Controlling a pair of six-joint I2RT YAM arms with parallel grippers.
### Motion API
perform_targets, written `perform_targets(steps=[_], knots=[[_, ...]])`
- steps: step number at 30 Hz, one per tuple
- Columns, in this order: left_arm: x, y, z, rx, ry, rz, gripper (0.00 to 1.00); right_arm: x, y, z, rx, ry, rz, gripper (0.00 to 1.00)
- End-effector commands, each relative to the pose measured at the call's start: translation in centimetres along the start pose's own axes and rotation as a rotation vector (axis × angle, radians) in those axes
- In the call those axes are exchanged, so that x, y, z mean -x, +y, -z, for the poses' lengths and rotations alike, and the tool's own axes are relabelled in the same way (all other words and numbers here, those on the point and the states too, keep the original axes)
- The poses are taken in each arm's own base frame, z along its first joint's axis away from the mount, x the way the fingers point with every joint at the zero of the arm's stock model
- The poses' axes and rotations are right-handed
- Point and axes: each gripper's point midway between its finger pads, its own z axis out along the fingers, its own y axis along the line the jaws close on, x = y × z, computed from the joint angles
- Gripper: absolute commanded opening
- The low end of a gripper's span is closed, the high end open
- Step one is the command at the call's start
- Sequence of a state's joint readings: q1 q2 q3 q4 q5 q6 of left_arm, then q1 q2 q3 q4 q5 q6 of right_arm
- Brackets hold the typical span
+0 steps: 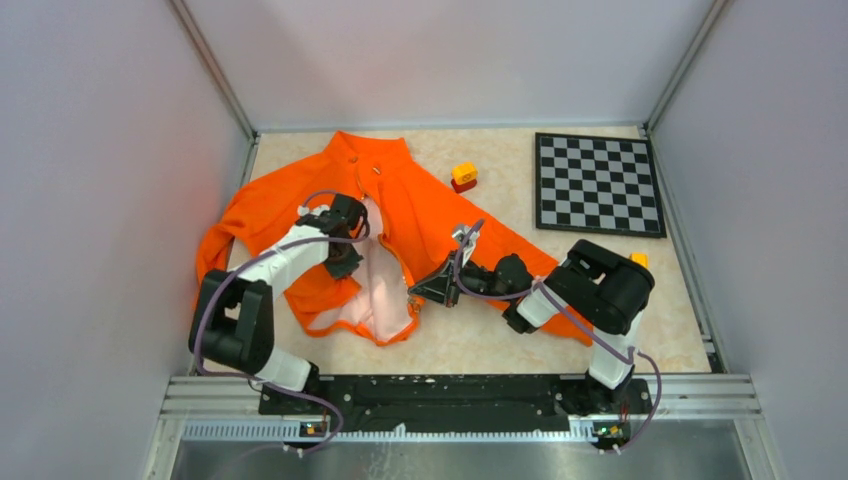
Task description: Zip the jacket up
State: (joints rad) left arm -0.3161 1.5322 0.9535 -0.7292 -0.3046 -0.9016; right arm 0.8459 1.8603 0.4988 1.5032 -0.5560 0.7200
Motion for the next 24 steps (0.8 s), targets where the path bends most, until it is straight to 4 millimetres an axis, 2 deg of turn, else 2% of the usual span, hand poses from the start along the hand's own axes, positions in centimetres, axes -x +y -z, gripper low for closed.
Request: perform_targets(steps=[1,7,12,16,21,24], knots=[[1.1,-0.3,1.4,-0.077,-0.075,-0.01,0.15,3.9,3.3,-0.7,0.15,-0.14,0.125,0.0],[1.5,-1.3,3.3,-0.243,-0.139,-0.094,0.0,3.9,2.9,-0.7,0.132,-0.147,0.105,0.0],[1.8,-2.0,6.0,-0.452,-0.283,-0.204,0.0,3.6,3.0,-1.4,0.151,-0.13,0.026,0.0],[1.8,-2.5,9.0,-0.637,-0.423,-0.262,0.0,3.3,3.2,-2.1,0.162,-0.126,-0.003,0.0],[0.8,-3.5,13.1,-0.903,-0.583,-0.344,0.0,3.0,2.4,-3.7,0.163,-0.126,-0.09,0.0],[0.1,-3.7,14.4,-0.992,-0.639,-0.384,0.0,3.1,2.1,-4.7,0.177,-0.125,-0.158,0.0]])
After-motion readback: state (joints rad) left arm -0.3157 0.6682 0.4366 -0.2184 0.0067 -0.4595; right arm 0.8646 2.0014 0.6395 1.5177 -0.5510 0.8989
